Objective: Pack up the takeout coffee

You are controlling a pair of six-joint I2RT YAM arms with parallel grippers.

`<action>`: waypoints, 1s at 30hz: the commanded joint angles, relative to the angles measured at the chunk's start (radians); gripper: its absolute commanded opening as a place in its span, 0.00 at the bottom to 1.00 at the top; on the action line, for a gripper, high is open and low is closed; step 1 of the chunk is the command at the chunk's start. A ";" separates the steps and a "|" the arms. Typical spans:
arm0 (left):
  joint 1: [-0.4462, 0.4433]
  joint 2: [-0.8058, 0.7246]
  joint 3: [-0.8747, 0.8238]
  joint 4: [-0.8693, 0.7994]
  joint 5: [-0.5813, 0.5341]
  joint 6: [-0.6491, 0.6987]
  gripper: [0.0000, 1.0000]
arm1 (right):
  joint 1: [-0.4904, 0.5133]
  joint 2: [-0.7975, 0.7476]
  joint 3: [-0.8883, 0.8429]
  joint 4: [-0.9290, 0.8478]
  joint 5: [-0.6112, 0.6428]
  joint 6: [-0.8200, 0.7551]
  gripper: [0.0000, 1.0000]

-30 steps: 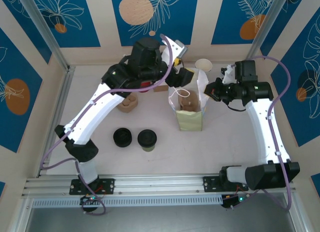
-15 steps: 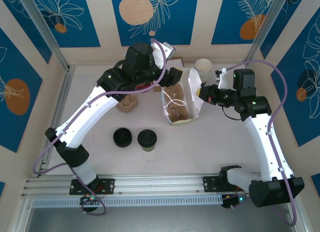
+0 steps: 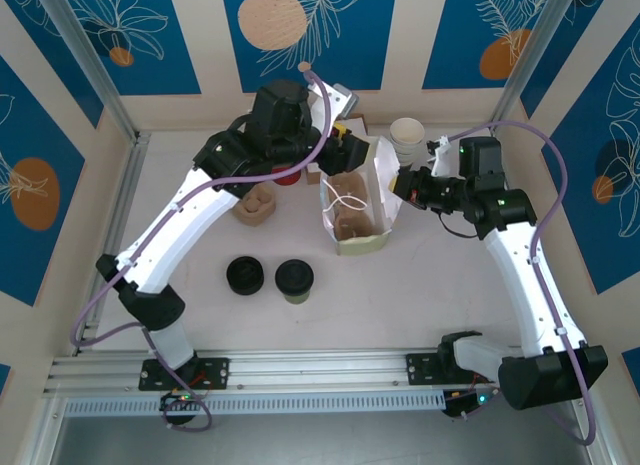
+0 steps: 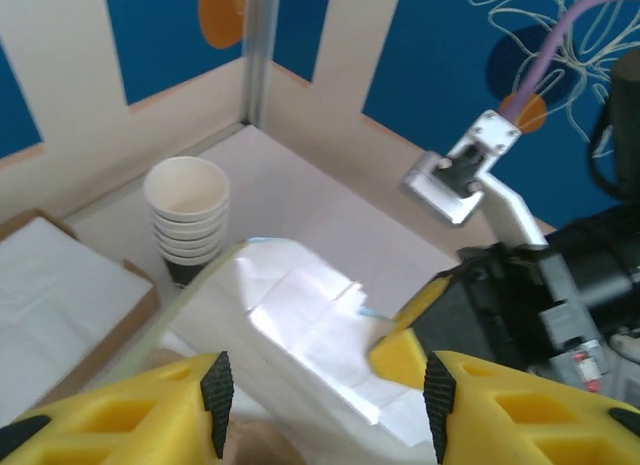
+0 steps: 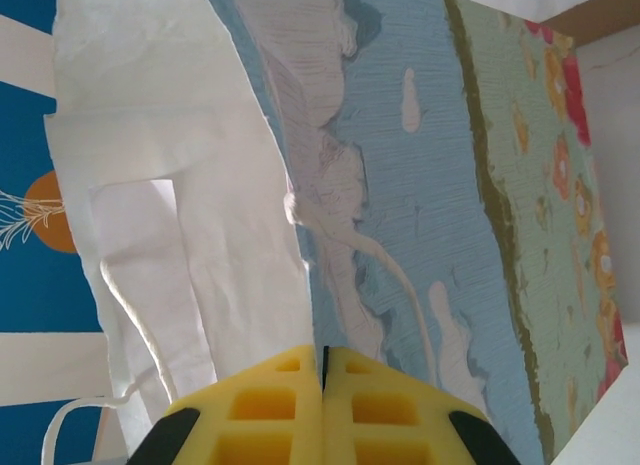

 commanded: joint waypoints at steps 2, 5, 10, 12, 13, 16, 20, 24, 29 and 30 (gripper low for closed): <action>-0.045 0.066 0.045 -0.073 0.102 -0.089 0.50 | 0.020 0.007 0.010 0.018 0.019 0.074 0.00; -0.053 0.104 0.042 -0.117 0.093 -0.193 0.45 | 0.027 0.016 0.009 0.007 0.032 0.121 0.00; -0.056 0.155 0.042 -0.202 0.078 -0.296 0.43 | 0.027 0.023 0.006 -0.042 0.061 0.228 0.00; -0.056 0.174 0.046 -0.226 0.075 -0.331 0.43 | 0.027 0.023 0.000 -0.056 0.059 0.273 0.00; -0.056 0.189 0.058 -0.254 0.064 -0.359 0.43 | 0.027 0.022 -0.005 -0.063 0.059 0.292 0.00; -0.056 0.229 0.085 -0.315 0.061 -0.410 0.43 | 0.027 0.019 -0.027 -0.068 0.056 0.340 0.00; -0.053 0.274 0.120 -0.384 0.056 -0.435 0.43 | 0.027 0.018 -0.051 -0.079 0.062 0.369 0.00; -0.053 0.315 0.134 -0.422 0.046 -0.456 0.41 | 0.024 0.012 -0.081 -0.064 0.064 0.400 0.00; -0.056 0.353 0.144 -0.479 0.031 -0.457 0.36 | 0.015 0.003 -0.100 -0.060 0.072 0.421 0.00; -0.056 0.360 0.145 -0.492 0.028 -0.457 0.36 | 0.012 0.001 -0.102 -0.059 0.072 0.422 0.00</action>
